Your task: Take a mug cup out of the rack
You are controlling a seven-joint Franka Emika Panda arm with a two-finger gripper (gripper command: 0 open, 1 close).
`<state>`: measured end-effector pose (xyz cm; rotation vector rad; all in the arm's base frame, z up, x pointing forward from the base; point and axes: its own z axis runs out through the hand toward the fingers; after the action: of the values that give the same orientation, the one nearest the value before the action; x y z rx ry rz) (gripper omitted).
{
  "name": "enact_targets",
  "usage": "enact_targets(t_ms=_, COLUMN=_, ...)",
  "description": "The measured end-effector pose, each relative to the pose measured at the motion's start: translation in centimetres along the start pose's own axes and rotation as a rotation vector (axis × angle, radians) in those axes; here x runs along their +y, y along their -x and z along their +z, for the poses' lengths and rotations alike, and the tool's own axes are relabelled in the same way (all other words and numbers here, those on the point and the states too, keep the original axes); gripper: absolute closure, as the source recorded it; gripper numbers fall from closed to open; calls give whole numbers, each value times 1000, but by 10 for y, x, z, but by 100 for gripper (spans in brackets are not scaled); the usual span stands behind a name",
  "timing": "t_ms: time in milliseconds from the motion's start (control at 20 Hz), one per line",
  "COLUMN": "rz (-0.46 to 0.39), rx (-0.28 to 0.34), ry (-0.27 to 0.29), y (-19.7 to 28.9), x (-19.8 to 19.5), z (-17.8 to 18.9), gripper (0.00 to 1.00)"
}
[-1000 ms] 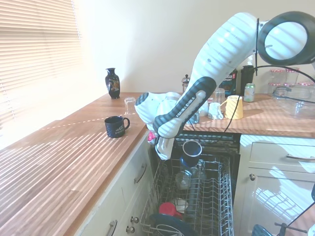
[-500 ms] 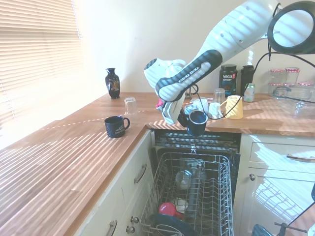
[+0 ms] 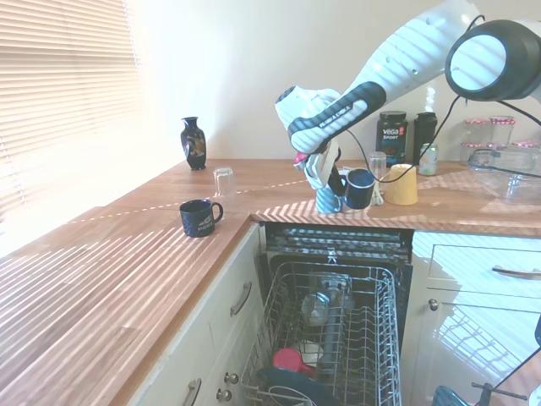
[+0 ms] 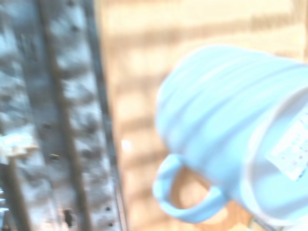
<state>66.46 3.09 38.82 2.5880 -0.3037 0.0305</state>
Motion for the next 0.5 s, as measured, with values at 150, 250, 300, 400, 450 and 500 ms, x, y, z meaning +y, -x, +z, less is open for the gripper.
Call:
enact_targets(t_ms=150, rz=-6, rx=-6, ry=-1, y=-10, x=11, z=17, gripper=100)
enact_targets(t_ms=250, rz=-6, rx=-10, ry=-2, y=-15, x=18, z=31, gripper=100)
enact_targets(t_ms=300, rz=-6, rx=-13, ry=-2, y=-18, x=20, z=38, gripper=100)
enact_targets(t_ms=400, rz=-11, rx=-18, ry=-4, y=-20, x=23, z=49, gripper=100)
enact_targets(t_ms=450, rz=-14, rx=-20, ry=-7, y=-22, x=23, z=54, gripper=100)
enact_targets(t_ms=500, rz=-16, rx=-23, ry=-9, y=-23, x=24, z=58, gripper=100)
